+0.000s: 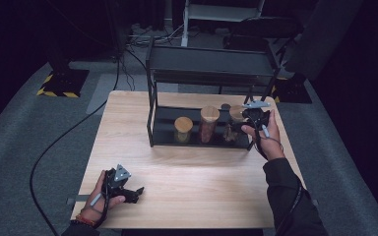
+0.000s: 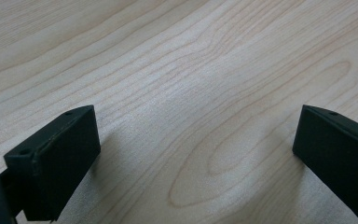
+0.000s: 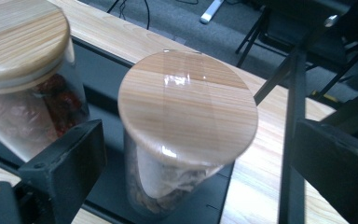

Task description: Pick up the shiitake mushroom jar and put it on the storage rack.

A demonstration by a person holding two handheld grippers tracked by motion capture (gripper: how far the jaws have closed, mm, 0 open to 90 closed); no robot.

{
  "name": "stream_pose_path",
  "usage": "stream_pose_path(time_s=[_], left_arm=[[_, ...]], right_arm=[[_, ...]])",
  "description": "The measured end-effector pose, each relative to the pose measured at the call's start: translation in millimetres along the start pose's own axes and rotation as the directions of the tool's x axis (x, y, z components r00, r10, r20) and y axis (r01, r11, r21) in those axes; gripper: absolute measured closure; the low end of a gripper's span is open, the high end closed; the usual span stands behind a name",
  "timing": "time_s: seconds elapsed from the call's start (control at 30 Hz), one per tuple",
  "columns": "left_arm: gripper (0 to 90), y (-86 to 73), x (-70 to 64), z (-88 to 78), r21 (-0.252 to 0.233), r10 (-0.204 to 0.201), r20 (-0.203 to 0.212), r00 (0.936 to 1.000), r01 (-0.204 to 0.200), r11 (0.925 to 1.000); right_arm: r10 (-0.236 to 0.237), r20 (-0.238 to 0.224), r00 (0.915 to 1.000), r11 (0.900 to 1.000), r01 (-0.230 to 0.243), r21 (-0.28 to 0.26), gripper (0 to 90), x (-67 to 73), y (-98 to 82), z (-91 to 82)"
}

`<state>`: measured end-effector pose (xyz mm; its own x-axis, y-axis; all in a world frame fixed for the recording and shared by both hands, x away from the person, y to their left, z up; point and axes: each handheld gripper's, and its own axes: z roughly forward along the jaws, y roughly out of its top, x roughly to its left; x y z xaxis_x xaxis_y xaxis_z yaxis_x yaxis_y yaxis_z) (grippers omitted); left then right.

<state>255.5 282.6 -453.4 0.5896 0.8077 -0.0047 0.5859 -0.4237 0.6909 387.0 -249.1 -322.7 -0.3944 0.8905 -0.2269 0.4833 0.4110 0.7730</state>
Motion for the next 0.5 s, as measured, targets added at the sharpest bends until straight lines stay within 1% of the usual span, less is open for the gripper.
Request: stream_pose_path(time_s=[0.07, 0.3, 0.33, 0.37, 0.5], left_arm=[[0.3, 0.0, 0.0, 0.0, 0.000, 0.000, 0.000, 1.0000, 0.000, 1.0000], [0.3, 0.1, 0.0, 0.0, 0.000, 0.001, 0.000, 1.0000, -0.001, 1.0000], [0.3, 0.1, 0.0, 0.0, 0.000, 0.001, 0.000, 1.0000, -0.001, 1.0000], [0.3, 0.1, -0.1, 0.0, 0.000, 0.000, 0.000, 1.0000, 0.000, 1.0000], [0.3, 0.0, -0.1, 0.0, 0.000, 0.000, -0.001, 1.0000, 0.000, 1.0000]], right_arm=[[-0.005, 0.000, 1.0000, 1.000, 0.005, -0.009, 3.4, 0.8, -2.8, -4.7], [-0.045, -0.002, 0.9990, 0.998, 0.045, -0.047, 3.3, 4.8, -16.5, -21.6], [-0.045, -0.002, 0.9990, 0.998, 0.045, -0.047, 3.3, 4.8, -16.5, -21.6], [-0.052, -0.010, 0.9986, 0.997, 0.051, -0.057, 3.2, 5.8, -20.6, -25.9], [-0.064, -0.013, 0.9979, 0.995, 0.063, -0.074, 3.2, 7.3, -26.9, -31.6]])
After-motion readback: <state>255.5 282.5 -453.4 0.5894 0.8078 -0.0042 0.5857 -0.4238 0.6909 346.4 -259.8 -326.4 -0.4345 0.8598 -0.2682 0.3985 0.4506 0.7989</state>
